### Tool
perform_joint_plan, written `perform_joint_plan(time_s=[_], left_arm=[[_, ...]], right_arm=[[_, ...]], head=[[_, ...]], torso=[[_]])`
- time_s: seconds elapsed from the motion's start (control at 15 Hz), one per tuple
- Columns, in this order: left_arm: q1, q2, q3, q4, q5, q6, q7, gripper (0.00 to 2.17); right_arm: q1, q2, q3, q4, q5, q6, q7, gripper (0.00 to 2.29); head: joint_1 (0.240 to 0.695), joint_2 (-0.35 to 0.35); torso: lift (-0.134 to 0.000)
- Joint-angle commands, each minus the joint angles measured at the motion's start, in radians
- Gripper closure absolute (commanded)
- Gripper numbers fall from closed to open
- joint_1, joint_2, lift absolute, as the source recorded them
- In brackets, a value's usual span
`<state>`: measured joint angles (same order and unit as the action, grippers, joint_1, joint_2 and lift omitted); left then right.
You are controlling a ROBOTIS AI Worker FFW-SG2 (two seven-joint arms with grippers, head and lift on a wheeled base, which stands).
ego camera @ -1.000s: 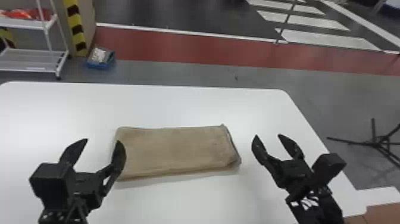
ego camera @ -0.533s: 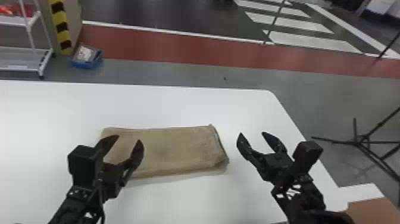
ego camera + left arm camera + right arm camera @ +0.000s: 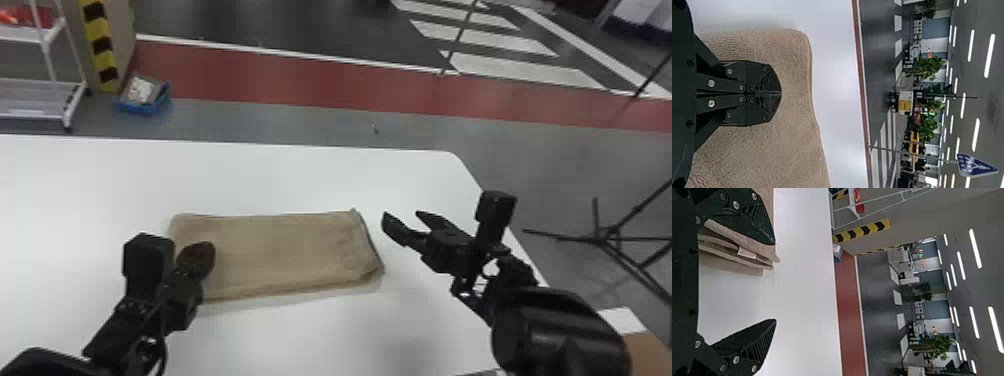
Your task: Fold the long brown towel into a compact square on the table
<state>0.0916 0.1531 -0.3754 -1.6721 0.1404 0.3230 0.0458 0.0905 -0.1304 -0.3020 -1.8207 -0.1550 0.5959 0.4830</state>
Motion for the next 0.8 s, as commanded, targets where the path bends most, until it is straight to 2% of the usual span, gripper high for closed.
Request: perform_joint_plan(time_s=[0.0, 0.2, 0.4, 0.73], left_arm=[[0.002, 0.003, 0.004, 0.0, -0.001, 0.002, -0.003, 1.9], [0.005, 0.003, 0.009, 0.0, -0.002, 0.017, -0.003, 1.9], [0.007, 0.003, 0.01, 0.006, -0.002, 0.017, -0.003, 1.9], [0.0, -0.001, 0.009, 0.015, -0.005, 0.017, -0.011, 1.9]], right_arm=[[-0.054, -0.003, 0.032, 0.044, 0.011, 0.063, 0.032, 0.21], [-0.095, -0.005, 0.058, 0.101, 0.031, 0.137, 0.039, 0.21], [-0.143, -0.006, 0.075, 0.172, 0.083, 0.152, 0.088, 0.24], [-0.153, -0.006, 0.086, 0.19, 0.118, 0.143, 0.081, 0.47]], head=[[0.695, -0.27], [0.695, -0.233], [0.695, -0.221], [0.695, -0.212]], torso=[[-0.115], [-0.115], [-0.115], [-0.115]])
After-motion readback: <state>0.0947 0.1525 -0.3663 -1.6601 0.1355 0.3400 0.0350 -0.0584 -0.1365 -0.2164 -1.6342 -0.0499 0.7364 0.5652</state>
